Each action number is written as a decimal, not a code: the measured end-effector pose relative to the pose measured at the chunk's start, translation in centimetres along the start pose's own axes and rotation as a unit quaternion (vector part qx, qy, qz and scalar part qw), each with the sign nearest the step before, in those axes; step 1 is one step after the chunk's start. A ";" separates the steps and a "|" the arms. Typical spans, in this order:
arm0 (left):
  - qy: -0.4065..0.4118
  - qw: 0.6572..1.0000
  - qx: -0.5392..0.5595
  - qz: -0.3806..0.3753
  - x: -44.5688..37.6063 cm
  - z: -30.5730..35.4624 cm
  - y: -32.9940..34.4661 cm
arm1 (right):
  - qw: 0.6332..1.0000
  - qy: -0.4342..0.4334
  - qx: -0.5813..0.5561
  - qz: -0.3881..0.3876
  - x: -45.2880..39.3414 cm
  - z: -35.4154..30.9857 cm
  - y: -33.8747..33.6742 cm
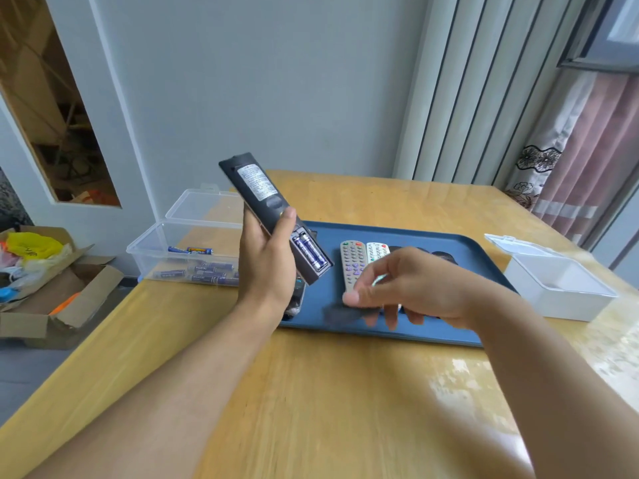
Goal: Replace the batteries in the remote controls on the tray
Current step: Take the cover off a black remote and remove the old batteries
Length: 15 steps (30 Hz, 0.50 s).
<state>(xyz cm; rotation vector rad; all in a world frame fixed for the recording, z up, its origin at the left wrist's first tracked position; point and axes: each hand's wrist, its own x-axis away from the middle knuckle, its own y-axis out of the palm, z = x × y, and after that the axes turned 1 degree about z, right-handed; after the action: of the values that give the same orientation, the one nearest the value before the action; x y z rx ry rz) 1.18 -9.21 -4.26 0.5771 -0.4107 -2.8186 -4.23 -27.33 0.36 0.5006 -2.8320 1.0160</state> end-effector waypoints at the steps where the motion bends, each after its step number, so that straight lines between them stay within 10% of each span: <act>1: -0.012 1.000 -0.001 -0.012 0.0 -0.2 0.1 | 0.999 0.008 0.041 -0.030 0.2 -0.1 0.3; 15: -0.181 0.968 0.133 -0.109 1.0 0.5 0.9 | 0.971 -0.033 0.236 -0.001 0.2 -0.6 2.2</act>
<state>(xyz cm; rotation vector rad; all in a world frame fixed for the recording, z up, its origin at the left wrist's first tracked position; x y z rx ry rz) 0.28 -10.23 -3.87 0.1547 -0.8505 -3.1091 -5.17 -25.47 -0.45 0.5799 -2.6283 1.7126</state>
